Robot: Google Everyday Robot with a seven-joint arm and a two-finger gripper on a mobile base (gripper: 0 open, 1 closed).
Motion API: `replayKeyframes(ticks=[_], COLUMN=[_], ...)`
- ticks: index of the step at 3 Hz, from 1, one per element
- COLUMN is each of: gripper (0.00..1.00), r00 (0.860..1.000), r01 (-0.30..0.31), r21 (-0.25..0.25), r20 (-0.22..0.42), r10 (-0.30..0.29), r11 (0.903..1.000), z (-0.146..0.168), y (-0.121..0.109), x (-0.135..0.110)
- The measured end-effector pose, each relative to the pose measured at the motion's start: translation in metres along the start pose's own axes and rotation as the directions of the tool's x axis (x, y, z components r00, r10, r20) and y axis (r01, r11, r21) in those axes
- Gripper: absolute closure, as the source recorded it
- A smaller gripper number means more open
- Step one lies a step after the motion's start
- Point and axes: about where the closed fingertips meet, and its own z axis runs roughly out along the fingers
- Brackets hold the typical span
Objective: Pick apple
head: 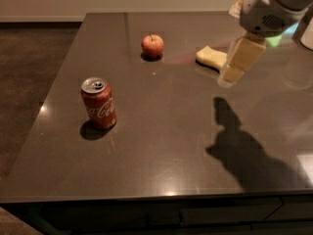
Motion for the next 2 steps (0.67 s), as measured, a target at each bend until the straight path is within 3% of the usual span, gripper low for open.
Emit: replayKeyframes(ticks=[2], gripper=[0.00], r00=[0.992], r01=[-0.098], r21=[0.030], r20=[0.088], r10=[0.095], r11=[0.9947], z=[0.063], y=[-0.067], x=[-0.047])
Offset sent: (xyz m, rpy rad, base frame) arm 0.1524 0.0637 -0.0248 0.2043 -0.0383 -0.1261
